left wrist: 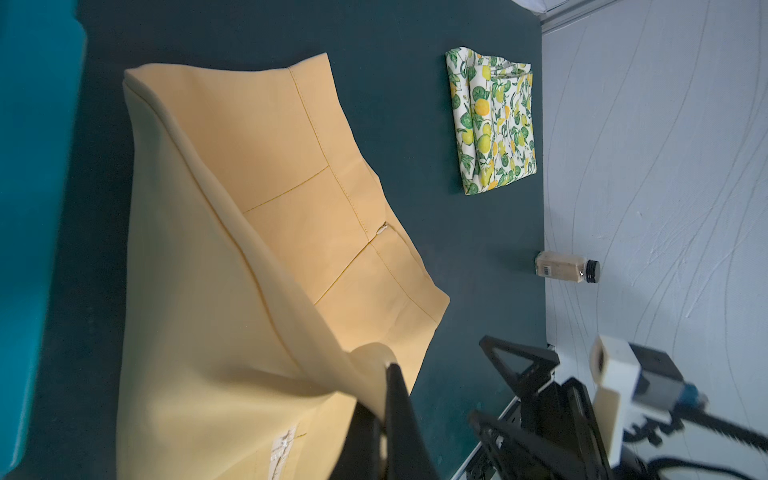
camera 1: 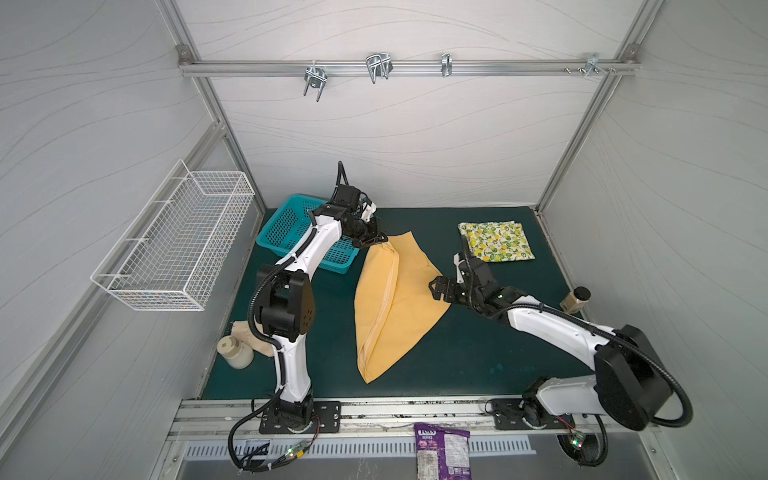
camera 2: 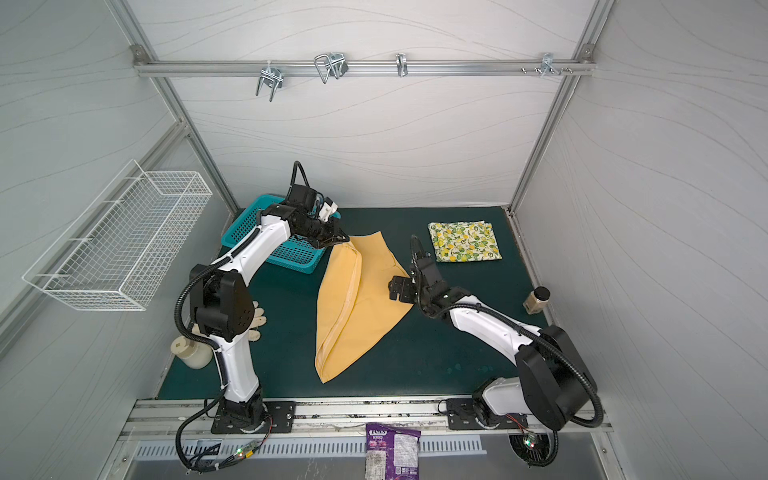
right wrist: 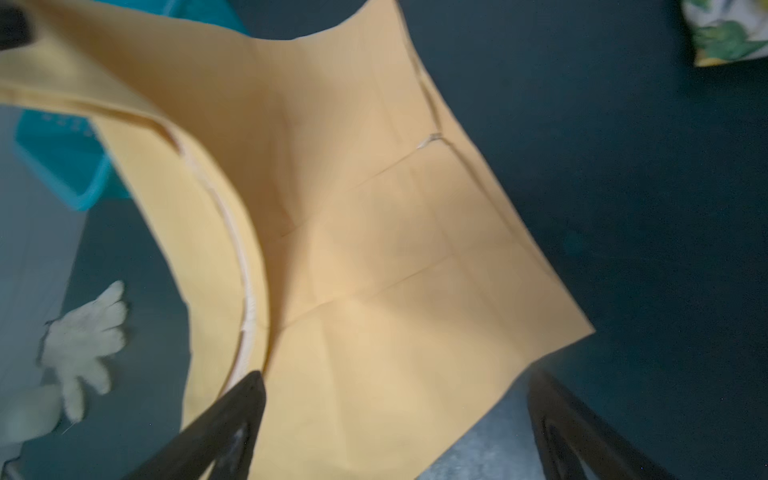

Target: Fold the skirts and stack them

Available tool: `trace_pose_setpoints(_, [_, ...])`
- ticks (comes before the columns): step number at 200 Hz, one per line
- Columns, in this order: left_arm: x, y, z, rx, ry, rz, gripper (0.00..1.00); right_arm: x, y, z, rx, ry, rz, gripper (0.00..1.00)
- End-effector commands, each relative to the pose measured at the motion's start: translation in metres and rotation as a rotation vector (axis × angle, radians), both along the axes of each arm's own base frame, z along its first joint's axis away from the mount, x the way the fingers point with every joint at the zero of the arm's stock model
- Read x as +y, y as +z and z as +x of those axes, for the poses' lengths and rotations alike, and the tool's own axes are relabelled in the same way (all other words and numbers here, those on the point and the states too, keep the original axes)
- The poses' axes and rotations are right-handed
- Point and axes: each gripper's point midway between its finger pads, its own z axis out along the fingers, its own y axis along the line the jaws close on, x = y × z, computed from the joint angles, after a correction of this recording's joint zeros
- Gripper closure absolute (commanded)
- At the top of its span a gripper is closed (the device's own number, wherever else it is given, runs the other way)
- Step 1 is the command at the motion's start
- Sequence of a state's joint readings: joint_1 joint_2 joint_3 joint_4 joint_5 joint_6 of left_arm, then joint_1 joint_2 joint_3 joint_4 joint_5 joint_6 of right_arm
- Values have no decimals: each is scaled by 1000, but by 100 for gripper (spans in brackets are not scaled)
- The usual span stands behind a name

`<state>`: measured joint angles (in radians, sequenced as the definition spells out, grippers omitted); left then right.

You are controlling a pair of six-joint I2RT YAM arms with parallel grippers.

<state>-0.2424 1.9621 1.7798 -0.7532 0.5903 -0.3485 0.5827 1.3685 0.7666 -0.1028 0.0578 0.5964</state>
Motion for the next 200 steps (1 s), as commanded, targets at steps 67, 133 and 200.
trace_pose_setpoints(67, [1,12,3,-49,-1,-3,100,-32,-63,12,215,-27,-31,20])
trace_pose_setpoints(133, [2,10,4,-45,3,-4,100,-37,-85,19,279,-63,5,42])
trace_pose_setpoints(200, [4,10,5,-46,8,-5,100,-40,-84,21,285,-96,49,76])
